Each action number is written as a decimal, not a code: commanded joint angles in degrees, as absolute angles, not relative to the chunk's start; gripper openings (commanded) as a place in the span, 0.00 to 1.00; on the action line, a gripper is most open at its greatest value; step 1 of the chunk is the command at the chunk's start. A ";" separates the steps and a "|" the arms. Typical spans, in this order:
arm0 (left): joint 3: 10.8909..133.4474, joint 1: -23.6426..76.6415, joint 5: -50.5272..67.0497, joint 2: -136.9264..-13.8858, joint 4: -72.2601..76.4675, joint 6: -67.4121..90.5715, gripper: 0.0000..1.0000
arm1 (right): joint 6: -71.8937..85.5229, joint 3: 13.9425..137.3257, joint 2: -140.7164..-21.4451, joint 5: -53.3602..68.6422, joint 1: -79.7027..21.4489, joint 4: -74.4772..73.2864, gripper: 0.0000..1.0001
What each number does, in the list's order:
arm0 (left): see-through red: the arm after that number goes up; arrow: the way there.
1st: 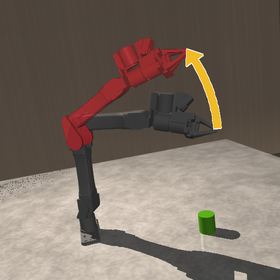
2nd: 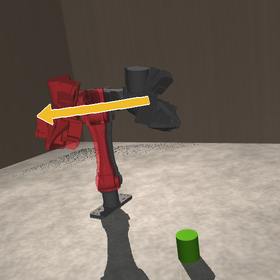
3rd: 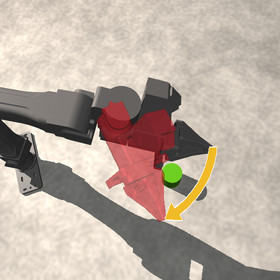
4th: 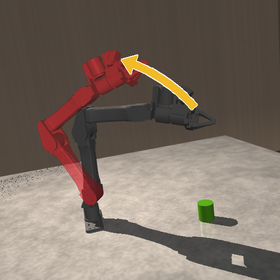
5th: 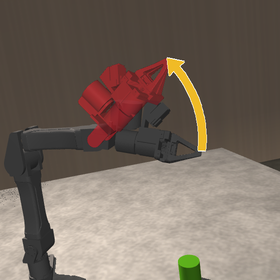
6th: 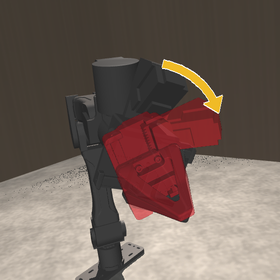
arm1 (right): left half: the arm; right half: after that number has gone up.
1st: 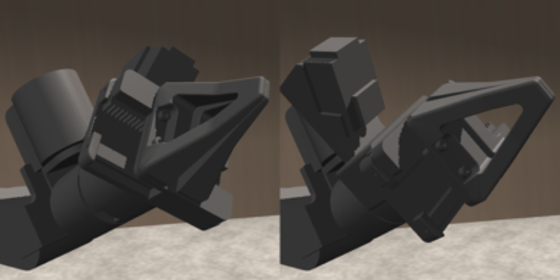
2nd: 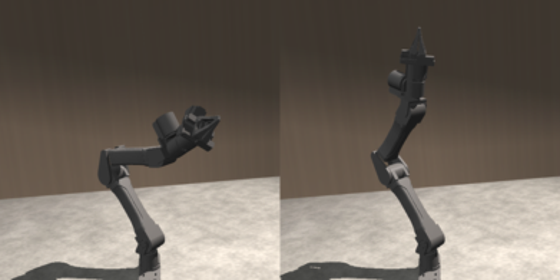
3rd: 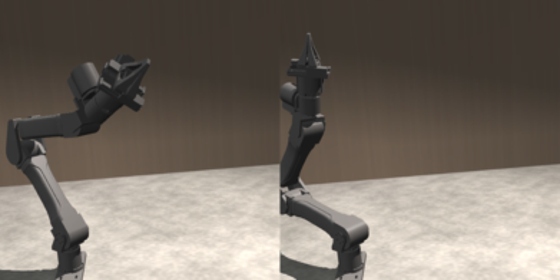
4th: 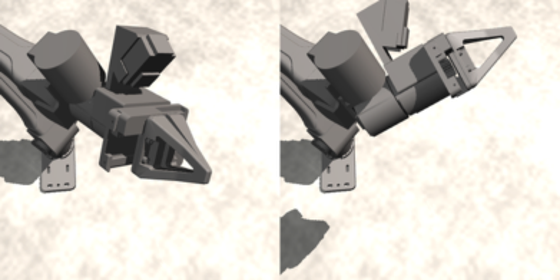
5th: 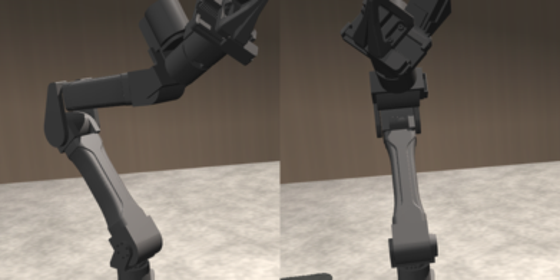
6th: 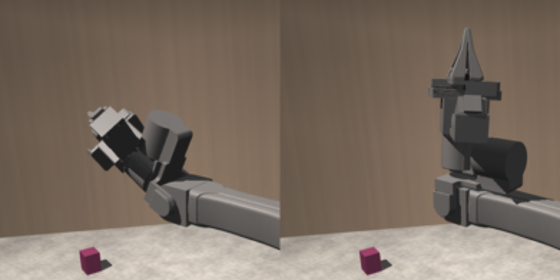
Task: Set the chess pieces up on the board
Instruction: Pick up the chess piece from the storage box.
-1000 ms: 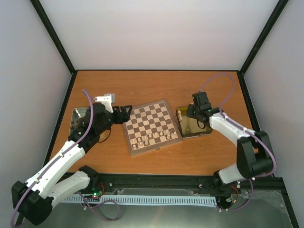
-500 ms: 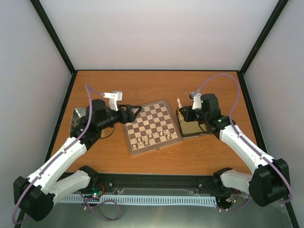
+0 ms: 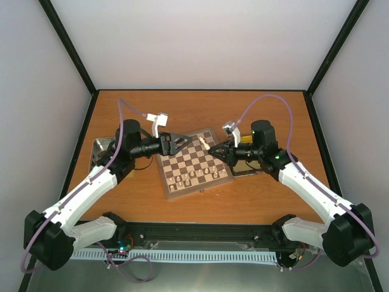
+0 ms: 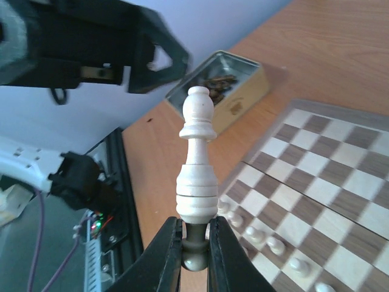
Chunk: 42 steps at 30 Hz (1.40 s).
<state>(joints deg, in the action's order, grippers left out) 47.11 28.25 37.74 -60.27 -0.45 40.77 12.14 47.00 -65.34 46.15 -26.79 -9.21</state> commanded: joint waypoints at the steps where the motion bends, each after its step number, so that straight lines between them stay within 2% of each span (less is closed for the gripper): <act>1: 49.85 28.52 46.71 -62.78 4.68 44.15 0.83 | 8.45 50.82 -66.65 52.41 -29.38 -8.97 0.03; 3: 49.80 28.46 48.65 -64.15 5.41 45.24 0.78 | 7.94 51.58 -67.49 52.79 -30.04 -9.01 0.03; 7: 48.67 28.48 50.56 -64.77 8.36 48.71 0.58 | 7.90 52.35 -68.43 53.19 -30.87 -8.64 0.03; 17: 45.55 28.48 52.19 -65.30 13.42 52.77 0.36 | 8.02 53.17 -70.29 53.70 -32.12 -8.13 0.03; 28: 45.19 28.48 51.05 -65.51 10.74 49.96 0.27 | 9.97 53.18 -71.08 53.45 -32.34 -5.69 0.03; 37: 45.14 28.48 50.74 -66.26 9.58 48.44 0.25 | 11.02 53.26 -71.36 53.01 -32.29 -4.98 0.03; 42: 44.91 28.48 50.63 -66.29 9.54 47.93 0.12 | 11.75 53.18 -71.43 52.50 -32.34 -4.34 0.03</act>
<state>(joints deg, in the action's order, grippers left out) 45.01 28.10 49.23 -65.98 9.63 49.84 10.87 51.35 -70.74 53.21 -31.92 -7.44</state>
